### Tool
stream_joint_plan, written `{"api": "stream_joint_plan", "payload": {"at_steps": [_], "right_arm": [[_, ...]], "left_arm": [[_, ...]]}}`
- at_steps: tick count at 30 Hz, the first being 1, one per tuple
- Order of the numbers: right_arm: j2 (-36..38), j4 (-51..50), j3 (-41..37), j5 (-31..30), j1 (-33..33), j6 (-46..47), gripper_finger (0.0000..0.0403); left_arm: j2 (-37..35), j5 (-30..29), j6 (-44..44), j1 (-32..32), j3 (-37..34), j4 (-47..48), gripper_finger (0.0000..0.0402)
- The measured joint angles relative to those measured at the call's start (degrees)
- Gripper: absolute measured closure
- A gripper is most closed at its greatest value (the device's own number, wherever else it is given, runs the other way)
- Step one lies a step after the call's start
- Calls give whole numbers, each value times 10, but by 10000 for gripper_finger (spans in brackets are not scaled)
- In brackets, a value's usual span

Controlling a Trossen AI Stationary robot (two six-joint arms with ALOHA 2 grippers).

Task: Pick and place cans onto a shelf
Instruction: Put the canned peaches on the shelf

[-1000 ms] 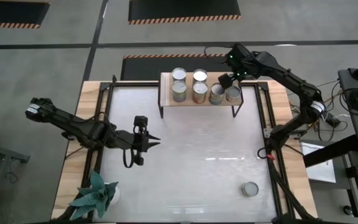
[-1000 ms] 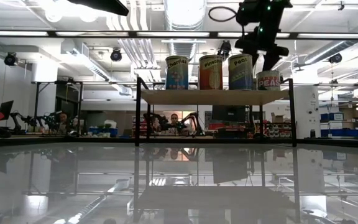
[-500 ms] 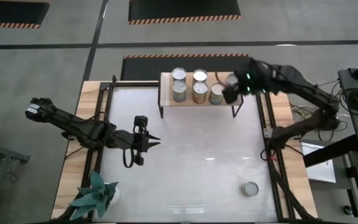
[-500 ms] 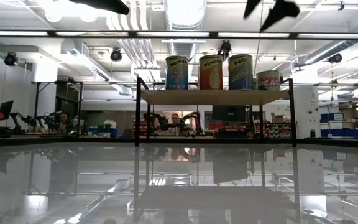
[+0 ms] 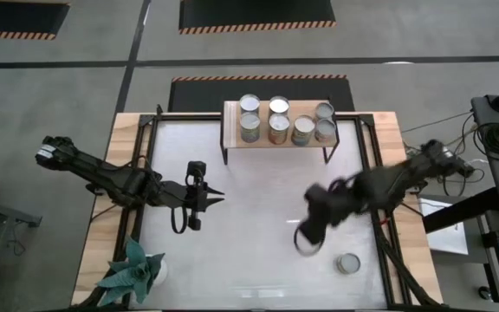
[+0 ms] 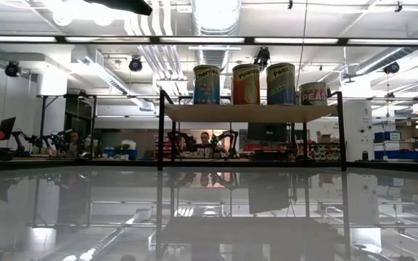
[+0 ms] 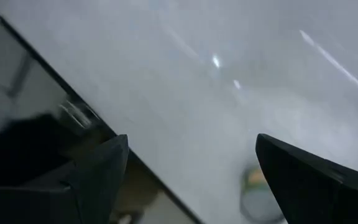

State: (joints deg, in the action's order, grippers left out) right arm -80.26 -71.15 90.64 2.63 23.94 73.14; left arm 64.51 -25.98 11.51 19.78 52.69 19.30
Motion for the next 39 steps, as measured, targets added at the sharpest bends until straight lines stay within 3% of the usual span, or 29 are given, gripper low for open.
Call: {"api": "stream_joint_plan", "payload": {"at_steps": [7,12,18,28,39], "right_arm": [[-97,-25,-15,15,88,104,70],[-123,-24,-53,31,143,182,76],[-101,-17,-120,54,178,307,73],[-44,57,-215,53,233,426,50],[-34,102,-267,49,258,473,48]], "left_arm": [[0,0,-2,0,0,-6,358],[0,0,-2,0,0,-6,358],[0,0,-1,0,0,-6,358],[0,0,10,0,0,-5,358],[0,0,10,0,0,-6,358]]}}
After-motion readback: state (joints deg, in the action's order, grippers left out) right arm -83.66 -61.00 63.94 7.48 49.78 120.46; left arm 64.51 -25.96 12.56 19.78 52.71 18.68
